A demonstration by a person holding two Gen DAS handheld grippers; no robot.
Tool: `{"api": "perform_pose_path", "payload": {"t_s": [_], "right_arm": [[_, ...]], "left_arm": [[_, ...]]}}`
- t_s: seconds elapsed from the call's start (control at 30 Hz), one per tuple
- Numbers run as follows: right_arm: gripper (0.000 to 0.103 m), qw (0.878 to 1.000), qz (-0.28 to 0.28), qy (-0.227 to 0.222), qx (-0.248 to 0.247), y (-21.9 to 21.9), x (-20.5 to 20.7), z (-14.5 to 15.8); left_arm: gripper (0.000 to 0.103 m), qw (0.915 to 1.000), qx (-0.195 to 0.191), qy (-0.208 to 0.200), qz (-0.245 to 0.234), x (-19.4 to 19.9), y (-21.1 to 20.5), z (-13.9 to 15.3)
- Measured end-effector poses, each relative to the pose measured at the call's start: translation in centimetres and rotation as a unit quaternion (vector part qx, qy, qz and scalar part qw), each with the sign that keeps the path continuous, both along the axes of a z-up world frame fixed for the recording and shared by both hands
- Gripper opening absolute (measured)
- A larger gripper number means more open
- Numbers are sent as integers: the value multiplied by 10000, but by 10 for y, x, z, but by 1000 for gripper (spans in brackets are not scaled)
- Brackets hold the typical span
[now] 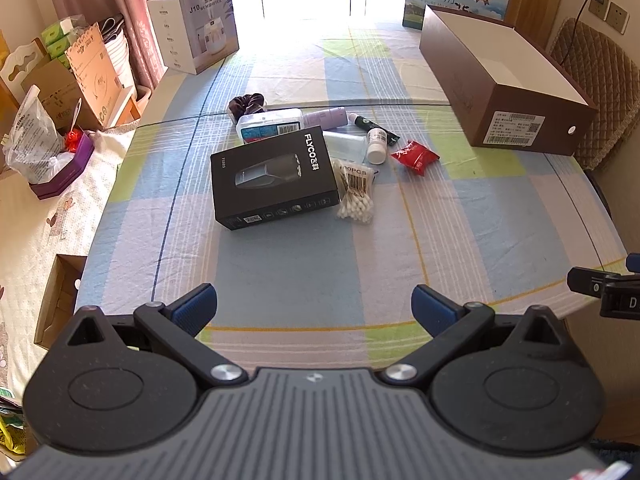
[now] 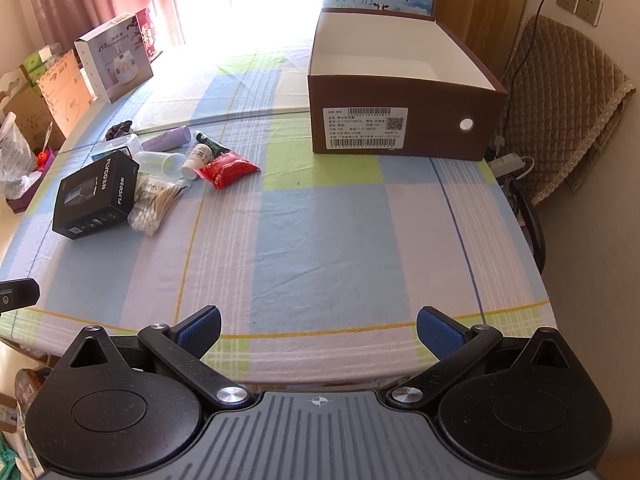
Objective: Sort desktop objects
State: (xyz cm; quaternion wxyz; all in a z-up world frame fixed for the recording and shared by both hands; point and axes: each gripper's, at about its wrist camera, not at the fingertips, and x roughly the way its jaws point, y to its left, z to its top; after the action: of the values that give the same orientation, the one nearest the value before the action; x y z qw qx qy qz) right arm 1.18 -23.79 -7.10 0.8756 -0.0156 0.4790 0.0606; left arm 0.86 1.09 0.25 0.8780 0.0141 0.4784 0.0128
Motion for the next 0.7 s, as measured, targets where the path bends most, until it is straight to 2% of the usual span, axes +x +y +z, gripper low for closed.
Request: {"api": "perform_pose_path", "payload": {"t_s": [0.7], "right_arm": [[101, 10000, 84, 38, 10, -3, 2, -3]], "left_arm": [[102, 10000, 27, -2, 39, 3, -2, -4]]}}
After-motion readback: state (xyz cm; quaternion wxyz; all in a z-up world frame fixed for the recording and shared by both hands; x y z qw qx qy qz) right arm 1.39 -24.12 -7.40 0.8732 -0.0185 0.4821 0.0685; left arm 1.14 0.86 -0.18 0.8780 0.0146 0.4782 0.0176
